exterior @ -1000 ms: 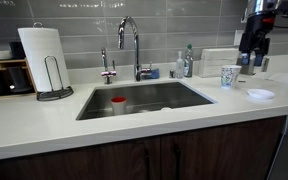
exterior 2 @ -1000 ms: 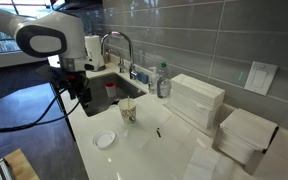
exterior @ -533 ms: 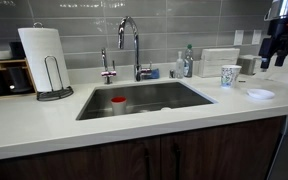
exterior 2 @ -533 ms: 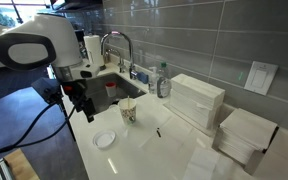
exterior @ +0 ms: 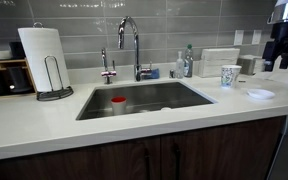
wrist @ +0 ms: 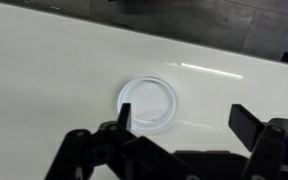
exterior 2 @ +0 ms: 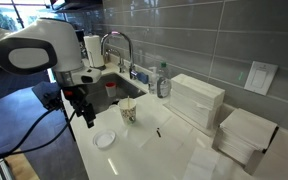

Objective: Flip the white paper cup lid one hundred and eighty degrees over

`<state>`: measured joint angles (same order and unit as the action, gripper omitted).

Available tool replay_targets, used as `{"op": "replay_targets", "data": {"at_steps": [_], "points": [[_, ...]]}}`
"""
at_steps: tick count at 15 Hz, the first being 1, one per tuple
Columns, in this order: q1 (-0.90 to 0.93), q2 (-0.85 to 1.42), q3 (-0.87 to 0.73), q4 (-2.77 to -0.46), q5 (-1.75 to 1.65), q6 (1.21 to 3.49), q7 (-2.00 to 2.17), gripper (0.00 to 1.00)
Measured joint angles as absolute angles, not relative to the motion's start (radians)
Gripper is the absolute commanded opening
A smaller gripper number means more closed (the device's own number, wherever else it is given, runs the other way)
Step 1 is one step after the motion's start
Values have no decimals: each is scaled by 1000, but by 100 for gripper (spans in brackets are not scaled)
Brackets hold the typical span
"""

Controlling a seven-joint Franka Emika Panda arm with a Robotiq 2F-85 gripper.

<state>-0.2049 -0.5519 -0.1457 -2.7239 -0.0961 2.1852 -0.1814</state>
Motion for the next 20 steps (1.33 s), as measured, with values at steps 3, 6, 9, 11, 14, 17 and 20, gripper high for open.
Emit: {"op": "replay_targets", "data": {"at_steps": [3,6,9,11,14,17,20], "points": [[-202,-537,-160,-2710,-93,2195,-183,100],[-195,-492,-189,-2693,-86,2244,-202,100],[-191,-439,-199,-2683,-85,2281,-214,100],[-190,-403,-199,-2678,-85,2290,-221,100],[-190,-349,-199,-2670,-86,2308,-225,100],[-187,-302,-199,-2665,-86,2346,-241,100],[-179,-256,-198,-2660,-86,2382,-251,100]]}}
